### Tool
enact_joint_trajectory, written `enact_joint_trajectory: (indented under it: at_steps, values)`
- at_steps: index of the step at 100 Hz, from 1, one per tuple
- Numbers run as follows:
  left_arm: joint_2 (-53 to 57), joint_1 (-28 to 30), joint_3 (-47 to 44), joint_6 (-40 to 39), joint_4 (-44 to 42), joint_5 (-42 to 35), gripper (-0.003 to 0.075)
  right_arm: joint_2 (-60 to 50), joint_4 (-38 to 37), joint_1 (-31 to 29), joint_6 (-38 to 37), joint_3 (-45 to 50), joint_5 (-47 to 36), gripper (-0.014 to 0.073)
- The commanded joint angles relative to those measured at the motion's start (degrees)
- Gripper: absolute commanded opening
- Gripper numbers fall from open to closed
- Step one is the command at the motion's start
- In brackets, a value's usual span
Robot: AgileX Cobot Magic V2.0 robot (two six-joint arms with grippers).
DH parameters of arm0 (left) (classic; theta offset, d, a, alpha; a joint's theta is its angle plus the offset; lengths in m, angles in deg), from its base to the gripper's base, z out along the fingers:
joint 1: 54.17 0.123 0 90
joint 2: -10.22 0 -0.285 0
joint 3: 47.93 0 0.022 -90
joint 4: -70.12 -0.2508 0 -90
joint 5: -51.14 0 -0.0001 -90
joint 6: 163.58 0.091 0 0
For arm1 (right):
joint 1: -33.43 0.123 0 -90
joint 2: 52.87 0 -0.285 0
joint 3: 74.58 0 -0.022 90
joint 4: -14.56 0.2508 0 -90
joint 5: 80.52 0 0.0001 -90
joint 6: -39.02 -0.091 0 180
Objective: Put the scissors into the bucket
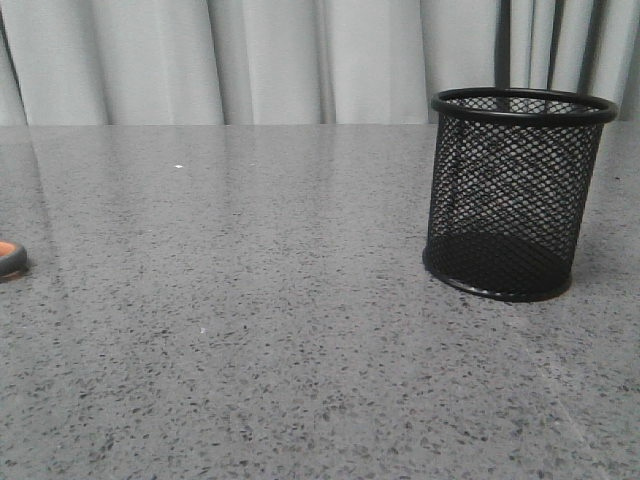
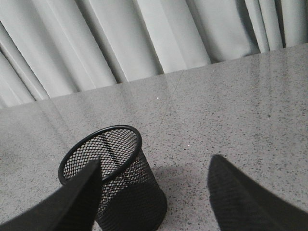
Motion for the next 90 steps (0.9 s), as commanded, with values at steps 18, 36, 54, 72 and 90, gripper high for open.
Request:
enact_joint_trajectory:
  at_steps: [18,36,54,72,90]
  values:
    - [-19.66,-1.51,19.3,18.6,-14.92,24.82,0.0269,6.29,-0.88,-0.35,0.43,-4.74,-4.46,0.0461]
    - [-31.58,-9.98,24.04,28.5,-31.0,38.77,0.027,6.46,-2.36,-0.35,0.43,-4.74,-5.99,0.0461]
    - [-40.37,-15.91,24.72,43.02,-33.9,45.5,0.027,6.46,-4.59,-0.35,0.43,-4.74,-6.7,0.0461]
    - [-46.1,-16.12,24.72,52.46,-33.9,46.82,0.028,6.46,-5.28,-0.35,0.43,-4.74,-6.33,0.0461]
    - [-53.44,-16.12,26.35,53.15,-32.7,42.85,0.0382,6.46,-5.28,-0.01,0.43,-4.74,-5.8,0.0461]
